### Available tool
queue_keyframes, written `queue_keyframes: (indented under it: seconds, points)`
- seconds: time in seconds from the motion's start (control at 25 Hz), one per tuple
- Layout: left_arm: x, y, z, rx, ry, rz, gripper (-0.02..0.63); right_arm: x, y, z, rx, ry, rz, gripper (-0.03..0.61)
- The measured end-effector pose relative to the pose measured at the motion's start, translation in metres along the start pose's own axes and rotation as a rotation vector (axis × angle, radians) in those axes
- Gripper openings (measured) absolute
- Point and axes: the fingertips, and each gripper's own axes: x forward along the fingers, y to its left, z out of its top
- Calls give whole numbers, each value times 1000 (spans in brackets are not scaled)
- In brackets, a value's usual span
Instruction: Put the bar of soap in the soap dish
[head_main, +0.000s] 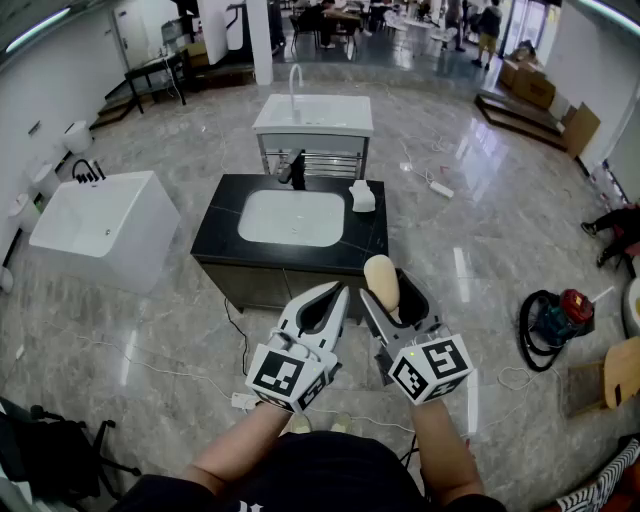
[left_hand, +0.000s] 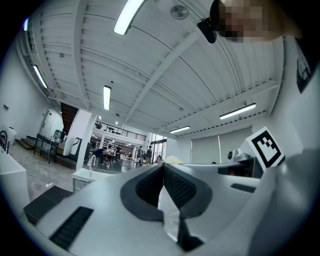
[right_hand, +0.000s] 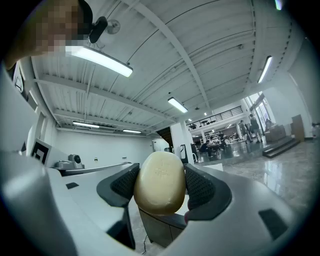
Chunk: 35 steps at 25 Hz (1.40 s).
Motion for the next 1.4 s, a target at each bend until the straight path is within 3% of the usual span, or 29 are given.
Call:
queue_keyframes:
  seconds: [0.6, 0.92, 1.08, 1.4]
  points:
    - [16, 8, -11, -4, 6, 37, 8, -6, -27, -1, 81, -8, -28, 275]
    - [47, 6, -40, 8, 22, 61, 8, 0, -55, -22, 113, 22, -22, 275]
    - [62, 16, -58, -16, 54, 72, 8, 13, -72, -32, 119, 20, -34, 275]
    - [107, 48, -61, -32, 57, 70, 8, 43, -101, -38, 116, 37, -57, 275]
